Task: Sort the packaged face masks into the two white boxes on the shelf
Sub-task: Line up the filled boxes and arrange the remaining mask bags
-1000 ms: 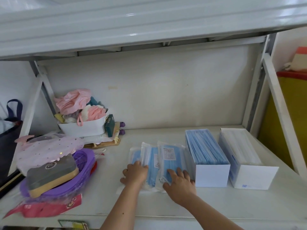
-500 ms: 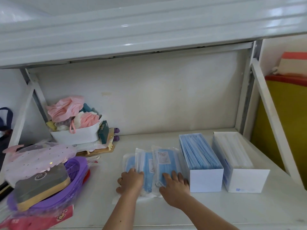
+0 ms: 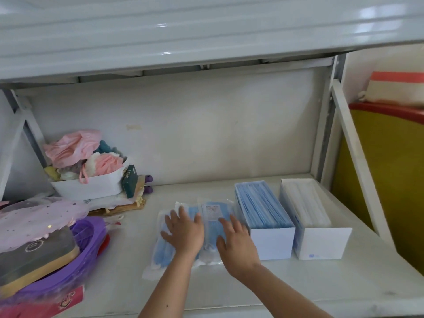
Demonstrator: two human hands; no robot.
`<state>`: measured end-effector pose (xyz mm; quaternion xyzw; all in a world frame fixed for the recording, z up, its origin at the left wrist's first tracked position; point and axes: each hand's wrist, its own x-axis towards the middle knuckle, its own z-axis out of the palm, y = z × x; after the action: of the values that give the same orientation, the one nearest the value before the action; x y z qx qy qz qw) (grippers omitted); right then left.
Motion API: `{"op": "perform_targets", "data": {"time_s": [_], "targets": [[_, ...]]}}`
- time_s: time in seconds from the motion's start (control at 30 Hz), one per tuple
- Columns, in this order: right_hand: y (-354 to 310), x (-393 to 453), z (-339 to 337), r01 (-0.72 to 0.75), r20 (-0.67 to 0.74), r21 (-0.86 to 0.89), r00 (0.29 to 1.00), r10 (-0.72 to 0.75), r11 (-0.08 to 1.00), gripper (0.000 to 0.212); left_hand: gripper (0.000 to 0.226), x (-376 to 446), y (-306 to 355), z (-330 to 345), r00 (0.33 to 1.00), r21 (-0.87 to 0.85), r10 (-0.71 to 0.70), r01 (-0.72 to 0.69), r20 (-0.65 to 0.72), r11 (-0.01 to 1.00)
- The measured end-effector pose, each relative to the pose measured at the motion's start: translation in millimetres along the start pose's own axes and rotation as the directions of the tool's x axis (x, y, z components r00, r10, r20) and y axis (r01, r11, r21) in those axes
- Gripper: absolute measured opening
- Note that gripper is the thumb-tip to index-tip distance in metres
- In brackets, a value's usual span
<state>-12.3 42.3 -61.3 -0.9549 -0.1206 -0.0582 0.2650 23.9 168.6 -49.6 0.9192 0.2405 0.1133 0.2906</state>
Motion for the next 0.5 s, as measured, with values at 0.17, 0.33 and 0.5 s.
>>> {"op": "perform_targets", "data": {"time_s": [0.17,0.33,0.5], "targets": [[31.1,-6.9,-59.7,0.063,-0.517,-0.138,0.846,-0.127,0.988,0.04,0.059,-37.8,62.8,10.5,0.964,-0.489,0.199,-0.089,0.176,0.868],[103.7,-17.0,-123.7,-0.368,-0.519,0.007,0.794,0.318,0.93,0.041,0.051,-61.7,89.7,28.2,0.919,-0.541,0.152,0.075,0.364,0.838],[157.2,-25.2,-148.2,-0.572,-0.146,0.389,0.736,0.661,0.722,0.036,0.036,-69.8,96.3,47.3,0.882,-0.586,0.125,0.19,0.455,0.788]]}}
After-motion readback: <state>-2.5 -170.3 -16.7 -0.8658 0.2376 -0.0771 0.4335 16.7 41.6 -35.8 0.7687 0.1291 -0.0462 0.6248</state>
